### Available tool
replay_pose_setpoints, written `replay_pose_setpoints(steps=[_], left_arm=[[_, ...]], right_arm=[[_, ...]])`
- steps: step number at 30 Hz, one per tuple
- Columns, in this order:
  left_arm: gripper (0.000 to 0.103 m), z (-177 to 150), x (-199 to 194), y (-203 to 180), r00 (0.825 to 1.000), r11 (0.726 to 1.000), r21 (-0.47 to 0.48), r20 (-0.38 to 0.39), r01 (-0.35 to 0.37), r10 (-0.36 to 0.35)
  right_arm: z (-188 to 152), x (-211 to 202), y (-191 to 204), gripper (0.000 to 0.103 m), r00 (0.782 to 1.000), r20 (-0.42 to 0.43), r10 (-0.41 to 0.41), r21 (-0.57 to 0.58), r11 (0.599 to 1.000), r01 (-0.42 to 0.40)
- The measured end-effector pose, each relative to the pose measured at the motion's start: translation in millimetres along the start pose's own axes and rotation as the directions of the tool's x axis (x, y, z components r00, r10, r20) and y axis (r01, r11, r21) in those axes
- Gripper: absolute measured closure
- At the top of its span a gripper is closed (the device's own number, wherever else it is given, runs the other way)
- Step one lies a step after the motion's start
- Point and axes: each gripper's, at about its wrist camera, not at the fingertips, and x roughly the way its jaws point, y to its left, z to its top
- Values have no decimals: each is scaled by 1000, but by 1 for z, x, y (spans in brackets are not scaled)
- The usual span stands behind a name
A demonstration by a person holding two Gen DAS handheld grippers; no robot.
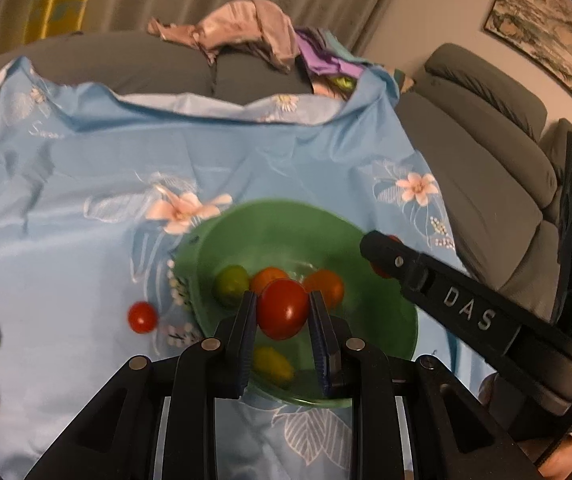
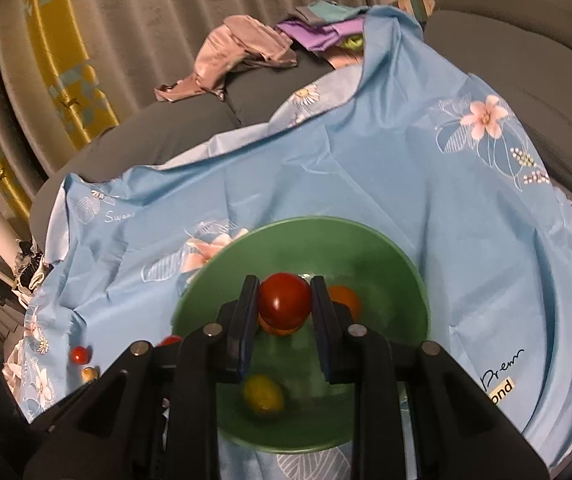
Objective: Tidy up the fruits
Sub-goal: 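Carry the cherry tomatoes over the green bowl, then open both tools to drop the tomatoes into the bowl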
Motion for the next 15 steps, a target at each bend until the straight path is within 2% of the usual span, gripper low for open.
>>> replay_pose_setpoints(steps=[5,9,15], left_arm=[[78,-5,14,-4,999,1000,0,-45,24,-24],[78,-7,20,-9,998,999,16,-55,32,-31],[78,-10,31,-9,996,1000,21,-83,23,-21]], right_arm=[[-2,12,-3,76,998,-40,-40,-4,999,40],[-4,19,-9,76,997,-70,-27,1,1000,27],[-7,29,-18,76,992,-102,-78,3,997,79]])
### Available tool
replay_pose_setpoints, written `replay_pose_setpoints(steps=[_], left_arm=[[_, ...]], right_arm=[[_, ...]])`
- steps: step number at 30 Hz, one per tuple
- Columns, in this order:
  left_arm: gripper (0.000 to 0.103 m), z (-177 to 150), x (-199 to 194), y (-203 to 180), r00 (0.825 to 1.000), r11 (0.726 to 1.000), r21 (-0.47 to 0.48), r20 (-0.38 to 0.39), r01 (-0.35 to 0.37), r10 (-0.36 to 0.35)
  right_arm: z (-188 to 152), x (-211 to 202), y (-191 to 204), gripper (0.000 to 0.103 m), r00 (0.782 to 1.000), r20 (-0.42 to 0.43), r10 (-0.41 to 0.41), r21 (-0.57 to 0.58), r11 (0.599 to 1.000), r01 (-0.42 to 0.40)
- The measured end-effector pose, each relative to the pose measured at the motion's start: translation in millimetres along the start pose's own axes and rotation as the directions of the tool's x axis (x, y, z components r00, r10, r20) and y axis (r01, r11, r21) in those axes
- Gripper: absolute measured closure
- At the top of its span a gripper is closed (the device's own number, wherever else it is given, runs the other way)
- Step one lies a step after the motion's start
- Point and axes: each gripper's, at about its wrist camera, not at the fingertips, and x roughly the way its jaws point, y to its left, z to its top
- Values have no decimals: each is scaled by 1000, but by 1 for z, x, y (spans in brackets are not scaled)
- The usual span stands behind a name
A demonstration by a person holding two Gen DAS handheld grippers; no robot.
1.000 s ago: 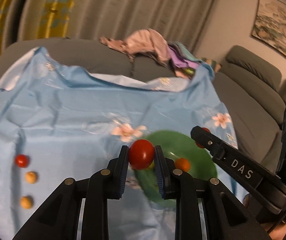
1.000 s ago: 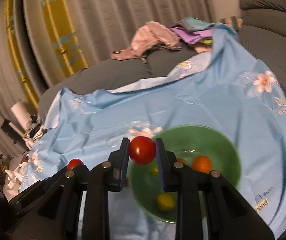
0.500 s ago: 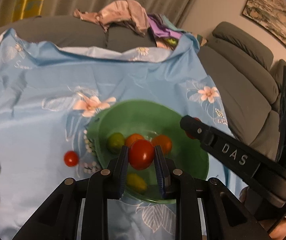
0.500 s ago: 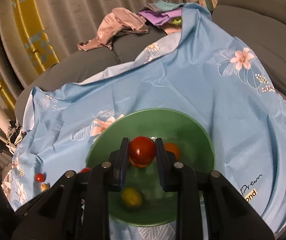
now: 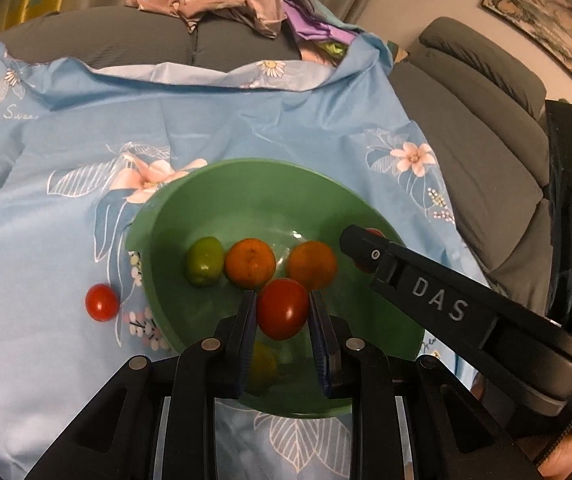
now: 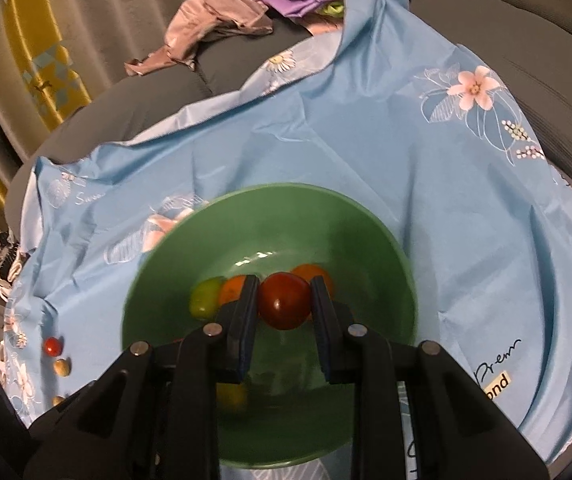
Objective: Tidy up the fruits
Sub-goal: 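Open both tools to drop the tomatoes into the bowl, then move both tools back to the cloth and grasp a small yellow fruit with the right tool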
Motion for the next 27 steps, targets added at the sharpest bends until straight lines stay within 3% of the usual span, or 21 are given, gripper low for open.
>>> replay_pose_setpoints(steps=[11,13,14,19,22,27], left_arm=[[76,0,2,-1,1000,1000,12,11,-9,9],[62,2,-2,0,1000,1000,4,10,-12,12],[61,3,-8,1,1000,1000,4,11,-7,7],[58,8,-53,19,996,997,-42,71,-59,62],[58,8,-91,40,977,983,-91,127,-160,171],[58,-9,-152,81,909,913,-200,151,-356,388]], right_arm=[[1,11,-6,73,998,-44,-40,-4,999,40],[2,9,-6,49,999,-38,-32,-3,999,32],[2,7,-5,46,999,-29,-20,-5,1000,20],[6,-8,6,45,996,21,82,-17,997,-82],[5,-13,21,44,989,30,144,-45,989,-143],[2,-20,60,43,961,16,275,-113,956,-272]])
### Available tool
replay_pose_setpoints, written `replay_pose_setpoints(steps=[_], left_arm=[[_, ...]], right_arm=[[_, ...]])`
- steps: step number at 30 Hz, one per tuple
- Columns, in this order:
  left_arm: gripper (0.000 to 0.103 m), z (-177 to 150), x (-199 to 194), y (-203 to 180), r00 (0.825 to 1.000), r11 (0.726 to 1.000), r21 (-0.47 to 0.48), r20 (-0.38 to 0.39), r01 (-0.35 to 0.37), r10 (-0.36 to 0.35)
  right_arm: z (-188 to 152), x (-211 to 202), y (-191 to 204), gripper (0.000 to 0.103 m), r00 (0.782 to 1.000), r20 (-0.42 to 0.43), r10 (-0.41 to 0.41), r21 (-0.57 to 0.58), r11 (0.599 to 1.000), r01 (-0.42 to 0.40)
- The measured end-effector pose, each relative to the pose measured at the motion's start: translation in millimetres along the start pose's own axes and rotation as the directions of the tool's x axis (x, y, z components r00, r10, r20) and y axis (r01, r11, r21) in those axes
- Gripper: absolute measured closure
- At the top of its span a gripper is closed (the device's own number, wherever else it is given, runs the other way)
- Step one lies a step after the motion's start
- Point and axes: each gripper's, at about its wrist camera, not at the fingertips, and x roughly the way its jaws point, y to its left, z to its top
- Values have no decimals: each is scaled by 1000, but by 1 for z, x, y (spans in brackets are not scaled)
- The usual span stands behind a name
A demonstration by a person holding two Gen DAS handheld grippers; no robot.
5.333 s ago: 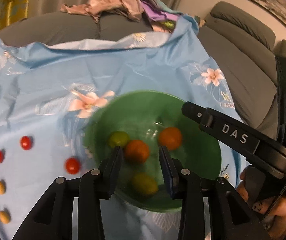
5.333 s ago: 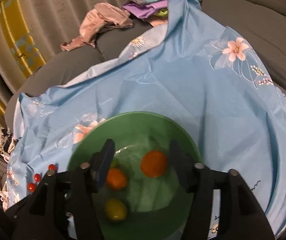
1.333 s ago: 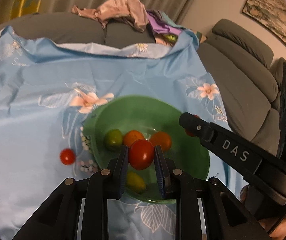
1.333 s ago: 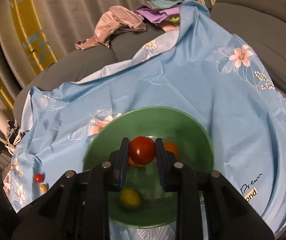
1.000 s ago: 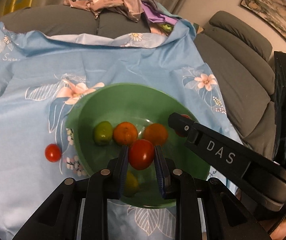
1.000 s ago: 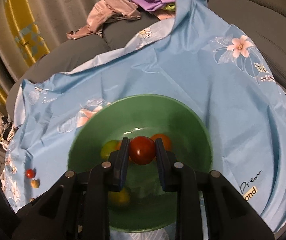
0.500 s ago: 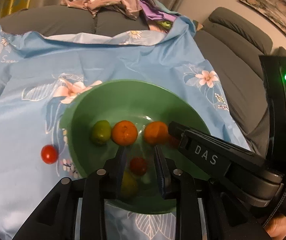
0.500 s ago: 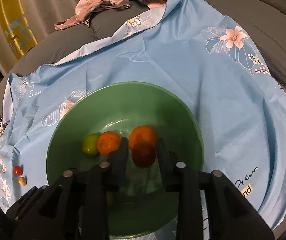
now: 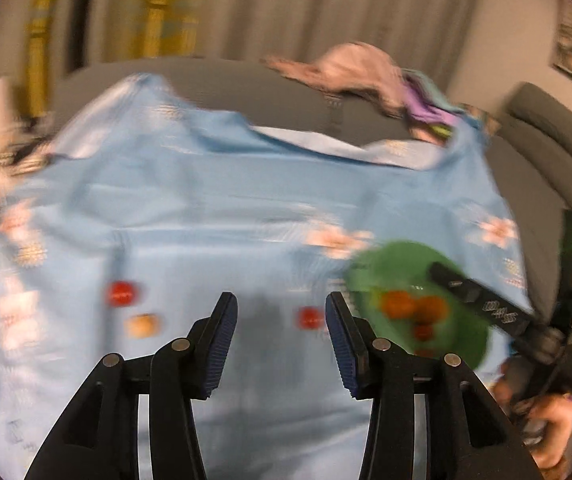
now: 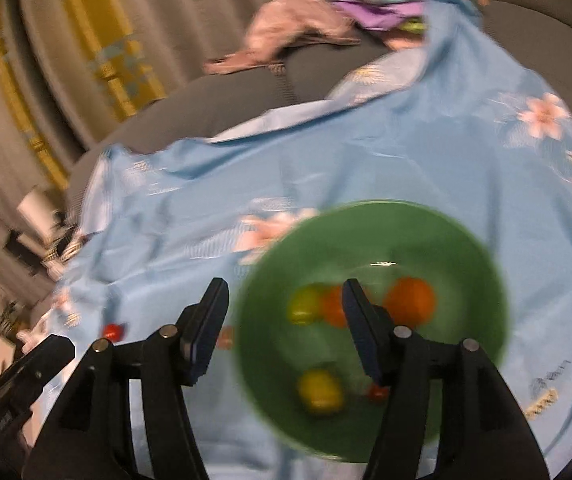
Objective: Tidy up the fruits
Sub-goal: 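Move both tools back to the cloth and grasp a small yellow fruit with the right tool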
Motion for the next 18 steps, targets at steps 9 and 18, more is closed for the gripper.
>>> replay_pose_setpoints(steps=[9,18], left_arm=[[58,-50,2,90,974,962,-168,-110,-214,197],[67,-64,36,90,968,968,-128,-158,-218,197]], right_arm=[[-28,57,116,43,943,-199,268,-162,939,-302],[-69,135,186,78,881,-406,244,-278,885,-373]])
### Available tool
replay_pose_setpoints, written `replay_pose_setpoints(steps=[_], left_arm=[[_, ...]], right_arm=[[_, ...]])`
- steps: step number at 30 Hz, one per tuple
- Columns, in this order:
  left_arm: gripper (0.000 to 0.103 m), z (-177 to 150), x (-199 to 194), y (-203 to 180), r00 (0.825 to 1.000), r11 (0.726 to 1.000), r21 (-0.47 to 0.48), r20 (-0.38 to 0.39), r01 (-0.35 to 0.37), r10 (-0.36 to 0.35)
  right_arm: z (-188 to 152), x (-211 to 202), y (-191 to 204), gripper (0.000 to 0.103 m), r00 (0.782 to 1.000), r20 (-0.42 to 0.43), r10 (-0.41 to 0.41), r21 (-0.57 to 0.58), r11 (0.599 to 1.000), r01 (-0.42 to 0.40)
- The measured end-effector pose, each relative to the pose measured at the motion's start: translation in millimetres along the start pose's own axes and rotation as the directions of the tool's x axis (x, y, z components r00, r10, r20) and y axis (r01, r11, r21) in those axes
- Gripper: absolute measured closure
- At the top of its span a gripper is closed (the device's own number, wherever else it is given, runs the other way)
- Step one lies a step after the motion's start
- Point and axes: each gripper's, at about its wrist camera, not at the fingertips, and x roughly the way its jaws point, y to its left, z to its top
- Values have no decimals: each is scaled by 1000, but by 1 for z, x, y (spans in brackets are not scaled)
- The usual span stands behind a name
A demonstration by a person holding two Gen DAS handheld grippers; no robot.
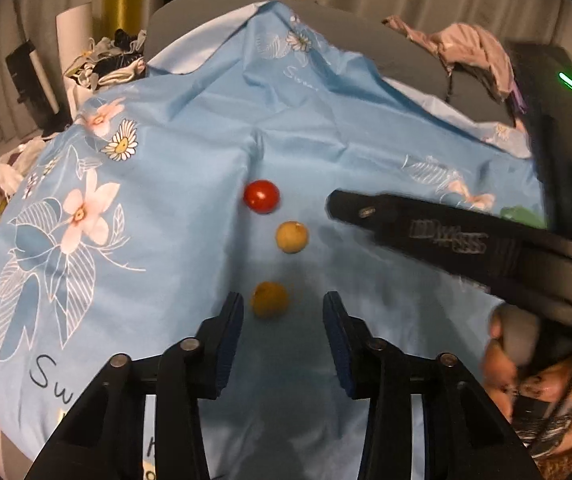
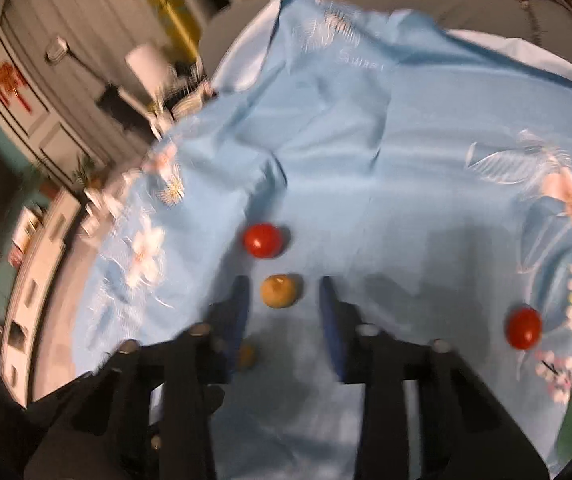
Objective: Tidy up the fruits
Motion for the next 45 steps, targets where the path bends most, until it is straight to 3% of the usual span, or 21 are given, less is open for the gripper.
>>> replay_pose_setpoints(steps=[3,8,15,21,25,29,36,45], left_arm=[[67,-2,10,-10,999,998,45,-8,-42,43],[67,3,24,0,999,1000,-6,-50,-12,12],[67,8,40,14,995,998,-68,-95,17,-23],[68,10,48,20,993,992,-117,-108,38,-50],[76,10,52,21,992,991,-123,-108,44,-58],[76,7,50,20,994,993,-111,-96,43,-53],[76,4,40,15,998,996,-77,-52,38,-42],[76,2,20,-1,996,996,-35,12,86,-85]], right_arm=[[1,16,-4,75,999,-35,20,11,1000,-19],[1,33,-2,75,992,-56,113,29,993,-112],[6,47,2,73,995,-64,80,-4,997,-81],[6,57,1,71,990,-81,119,19,993,-117],[4,58,2,70,989,-84,123,14,992,-122],[1,57,0,77,986,-92,141,21,990,-140],[-3,38,1,77,997,-51,50,-9,999,-51],[-12,-30,-9,77,995,99,11,31,999,-14]])
